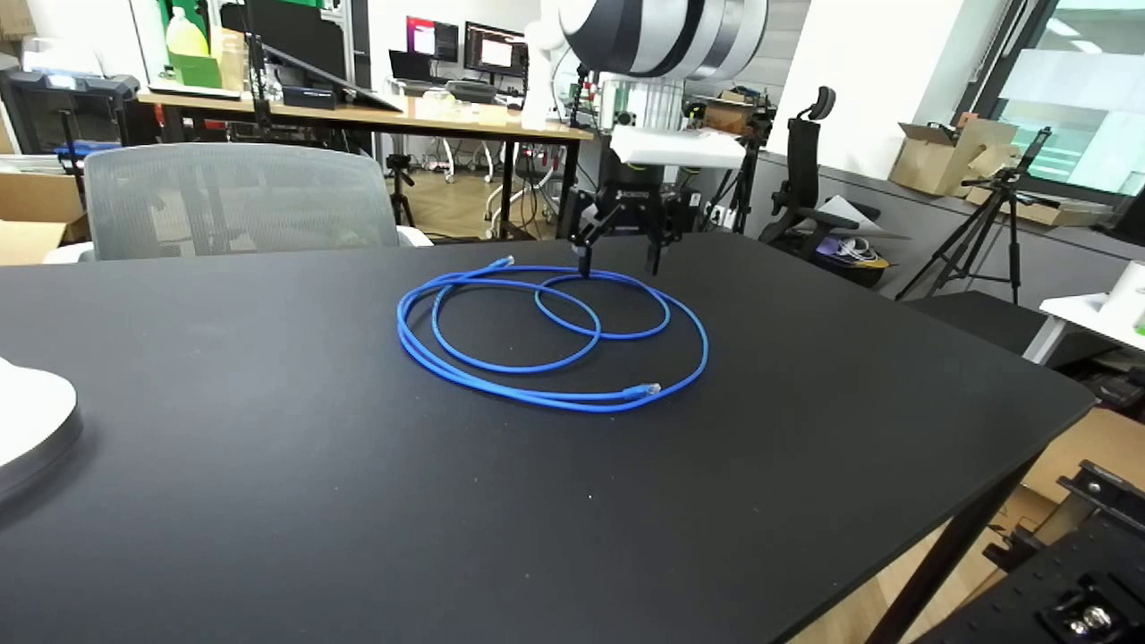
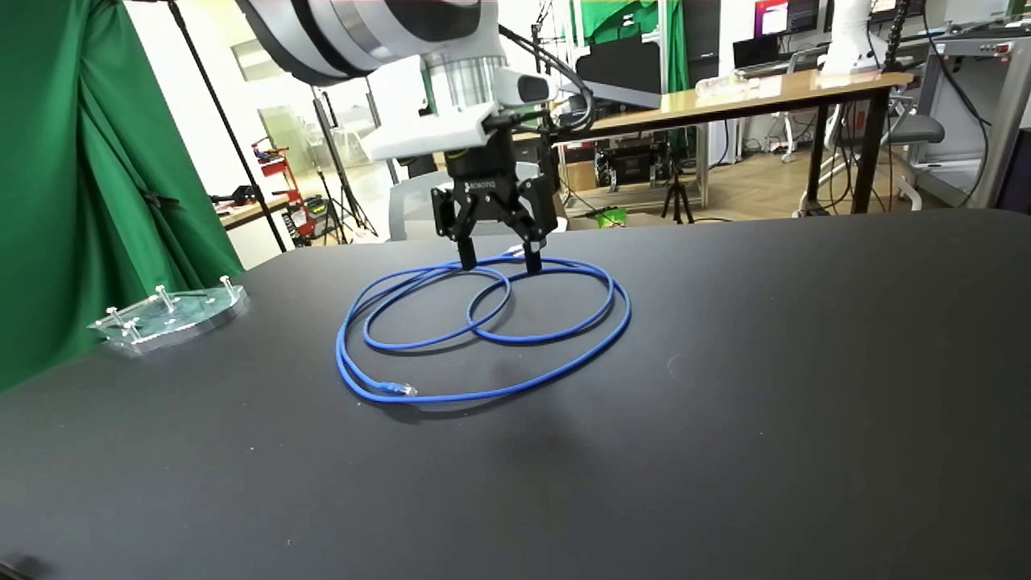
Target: Move the cable to the left
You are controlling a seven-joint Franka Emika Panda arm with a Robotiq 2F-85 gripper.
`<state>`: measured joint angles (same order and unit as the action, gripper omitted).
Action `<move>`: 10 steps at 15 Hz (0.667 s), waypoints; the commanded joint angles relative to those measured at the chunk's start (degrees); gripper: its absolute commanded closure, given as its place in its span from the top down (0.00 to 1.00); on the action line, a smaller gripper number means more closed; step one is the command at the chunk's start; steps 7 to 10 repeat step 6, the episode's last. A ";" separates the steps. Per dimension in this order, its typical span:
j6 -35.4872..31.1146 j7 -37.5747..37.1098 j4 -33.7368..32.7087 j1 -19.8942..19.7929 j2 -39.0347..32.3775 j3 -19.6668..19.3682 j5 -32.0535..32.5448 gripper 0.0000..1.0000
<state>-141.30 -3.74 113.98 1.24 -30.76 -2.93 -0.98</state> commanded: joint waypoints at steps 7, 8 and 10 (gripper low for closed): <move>6.88 -3.12 4.34 -1.02 5.86 -2.29 1.06 1.00; 6.88 -3.12 4.34 -1.02 5.86 -2.29 1.06 1.00; 6.88 -3.12 4.34 -1.02 5.86 -2.29 1.06 1.00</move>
